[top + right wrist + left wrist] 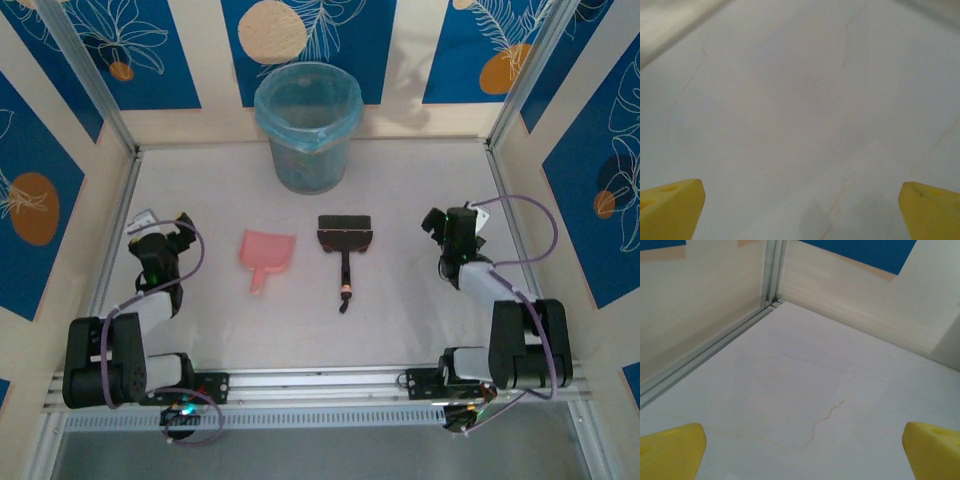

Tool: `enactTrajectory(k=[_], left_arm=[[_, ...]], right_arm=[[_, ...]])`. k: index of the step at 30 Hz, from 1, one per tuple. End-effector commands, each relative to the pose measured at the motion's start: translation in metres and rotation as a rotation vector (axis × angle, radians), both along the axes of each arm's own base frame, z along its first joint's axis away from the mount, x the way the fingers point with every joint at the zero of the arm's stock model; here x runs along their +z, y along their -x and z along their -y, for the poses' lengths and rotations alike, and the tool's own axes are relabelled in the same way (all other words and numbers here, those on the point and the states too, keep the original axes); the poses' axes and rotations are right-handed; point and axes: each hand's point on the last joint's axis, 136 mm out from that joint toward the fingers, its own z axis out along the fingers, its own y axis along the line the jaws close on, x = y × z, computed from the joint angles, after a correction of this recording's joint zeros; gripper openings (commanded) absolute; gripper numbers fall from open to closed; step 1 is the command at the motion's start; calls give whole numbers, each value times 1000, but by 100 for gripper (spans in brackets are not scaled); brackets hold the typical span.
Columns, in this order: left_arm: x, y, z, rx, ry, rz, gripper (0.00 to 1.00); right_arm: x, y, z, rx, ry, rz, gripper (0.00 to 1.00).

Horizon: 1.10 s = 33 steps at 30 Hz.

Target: Sweep away the paper scraps from the table

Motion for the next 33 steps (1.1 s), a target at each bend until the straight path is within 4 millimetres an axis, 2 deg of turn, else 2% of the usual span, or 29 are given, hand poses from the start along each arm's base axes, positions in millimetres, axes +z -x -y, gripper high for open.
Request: enactTrajectory(k=[1, 5, 9, 11, 13, 18, 24, 28, 33], left_arm=[[7, 2, -4, 4, -72, 10, 100], [-5, 5, 7, -19, -109, -77, 100], [-22, 11, 5, 1, -113, -68, 100], [-25, 9, 7, -10, -112, -56, 100], [-29, 8, 9, -17, -115, -59, 100], [-29, 9, 22, -60, -163, -23, 100], [-27, -2, 52, -202, -248, -8, 100], [-32, -8, 72, -295, -295, -14, 100], [-40, -9, 73, -295, -301, -15, 100]], right_arm=[[40, -16, 1, 54, 159, 132, 99], [15, -20, 5, 26, 209, -18, 99], [0, -33, -25, 219, 237, 19, 99], [2, -37, -42, 333, 237, 58, 99], [4, -37, -49, 372, 255, 105, 99], [-8, -41, -49, 379, 242, 99, 99], [2, -28, -55, 370, 305, 186, 99], [5, -18, -62, 388, 345, 244, 99], [3, -18, -64, 399, 344, 238, 99]])
